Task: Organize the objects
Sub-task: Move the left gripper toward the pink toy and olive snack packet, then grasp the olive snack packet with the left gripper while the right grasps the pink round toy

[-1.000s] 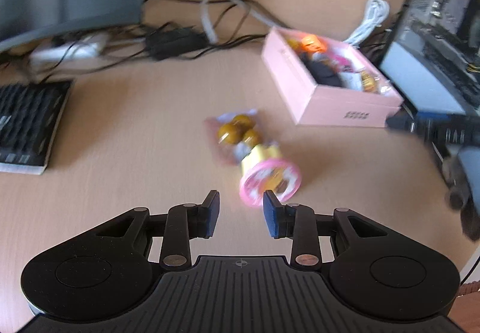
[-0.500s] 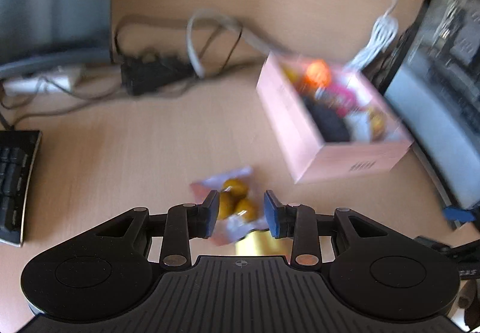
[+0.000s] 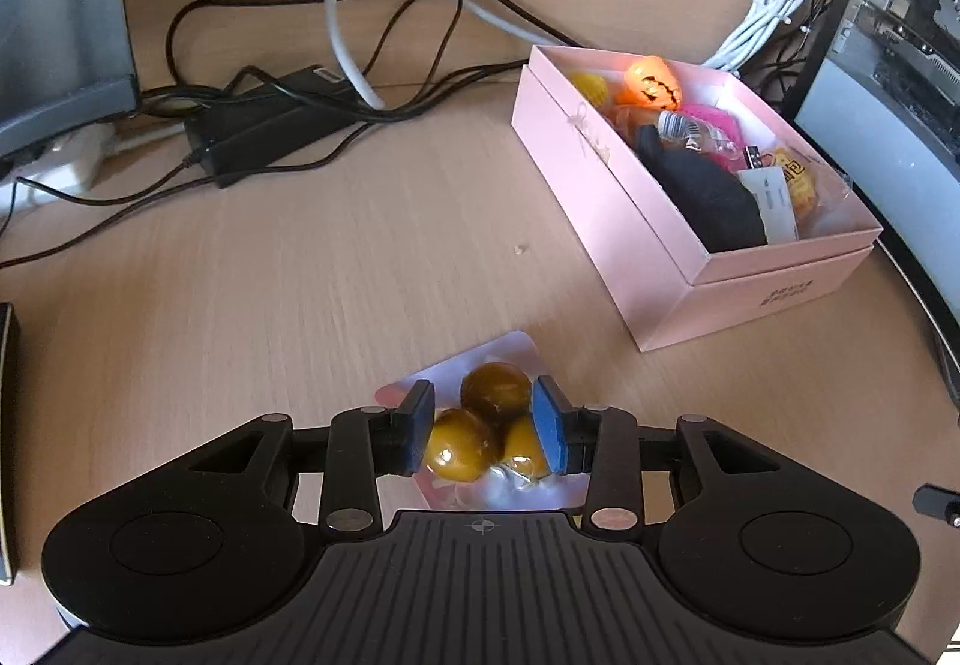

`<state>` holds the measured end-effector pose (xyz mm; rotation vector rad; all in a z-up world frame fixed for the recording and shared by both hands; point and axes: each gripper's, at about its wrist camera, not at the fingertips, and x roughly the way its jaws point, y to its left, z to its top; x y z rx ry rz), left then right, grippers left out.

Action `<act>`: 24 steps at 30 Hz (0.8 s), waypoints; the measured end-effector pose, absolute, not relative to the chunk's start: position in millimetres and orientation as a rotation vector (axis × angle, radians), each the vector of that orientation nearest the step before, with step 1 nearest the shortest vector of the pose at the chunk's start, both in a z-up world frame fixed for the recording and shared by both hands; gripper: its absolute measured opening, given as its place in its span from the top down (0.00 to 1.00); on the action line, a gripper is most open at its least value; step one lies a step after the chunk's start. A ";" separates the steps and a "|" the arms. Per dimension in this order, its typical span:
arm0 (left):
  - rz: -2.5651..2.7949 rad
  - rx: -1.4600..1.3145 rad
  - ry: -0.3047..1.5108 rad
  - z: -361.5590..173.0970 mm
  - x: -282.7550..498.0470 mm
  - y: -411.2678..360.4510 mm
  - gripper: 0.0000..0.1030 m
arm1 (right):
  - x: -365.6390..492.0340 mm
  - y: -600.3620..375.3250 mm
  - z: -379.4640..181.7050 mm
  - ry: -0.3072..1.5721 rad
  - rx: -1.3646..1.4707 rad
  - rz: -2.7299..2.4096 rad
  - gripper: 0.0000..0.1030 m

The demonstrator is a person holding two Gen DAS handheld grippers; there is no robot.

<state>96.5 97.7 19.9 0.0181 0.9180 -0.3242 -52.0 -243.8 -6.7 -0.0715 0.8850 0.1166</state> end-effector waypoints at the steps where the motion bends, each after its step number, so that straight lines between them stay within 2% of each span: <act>1: -0.332 0.020 0.912 18.9 96.0 98.0 0.61 | -53.0 -244.7 -7.4 0.889 -0.071 0.118 0.00; 13: -0.406 0.148 0.929 13.6 71.9 54.2 0.45 | -53.9 -250.1 -20.0 0.949 -0.033 0.131 0.00; 16: -0.425 0.246 0.892 11.1 61.2 46.4 0.45 | -53.3 -247.7 -20.0 0.942 -0.044 0.130 0.00; 24: -0.449 0.236 0.820 8.0 49.2 58.2 0.45 | -53.1 -244.0 -21.6 0.916 -0.055 0.137 0.00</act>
